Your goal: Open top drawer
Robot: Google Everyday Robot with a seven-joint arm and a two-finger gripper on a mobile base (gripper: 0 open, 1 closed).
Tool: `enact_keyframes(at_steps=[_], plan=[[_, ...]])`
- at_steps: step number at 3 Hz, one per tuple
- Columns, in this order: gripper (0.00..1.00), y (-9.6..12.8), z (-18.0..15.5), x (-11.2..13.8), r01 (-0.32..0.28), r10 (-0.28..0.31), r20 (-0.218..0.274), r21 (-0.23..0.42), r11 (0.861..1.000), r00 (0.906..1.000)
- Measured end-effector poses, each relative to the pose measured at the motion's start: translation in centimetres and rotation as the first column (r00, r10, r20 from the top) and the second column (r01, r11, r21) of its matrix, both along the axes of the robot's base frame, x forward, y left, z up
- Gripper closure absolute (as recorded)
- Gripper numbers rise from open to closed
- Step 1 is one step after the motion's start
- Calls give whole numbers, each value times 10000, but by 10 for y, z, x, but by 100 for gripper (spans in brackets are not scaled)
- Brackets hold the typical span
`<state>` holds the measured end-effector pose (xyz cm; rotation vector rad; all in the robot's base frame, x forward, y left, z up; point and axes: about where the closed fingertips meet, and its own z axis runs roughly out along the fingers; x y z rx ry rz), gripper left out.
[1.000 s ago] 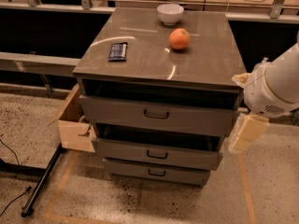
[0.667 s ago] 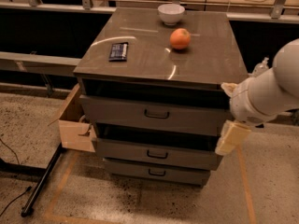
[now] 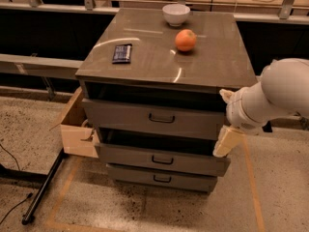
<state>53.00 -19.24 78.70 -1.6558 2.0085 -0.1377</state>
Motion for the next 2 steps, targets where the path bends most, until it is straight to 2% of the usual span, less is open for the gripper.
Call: enact_keyframes(at_steps=[2], plan=[[0, 1, -30, 3, 124, -111, -430, 309, 9994, 9990]])
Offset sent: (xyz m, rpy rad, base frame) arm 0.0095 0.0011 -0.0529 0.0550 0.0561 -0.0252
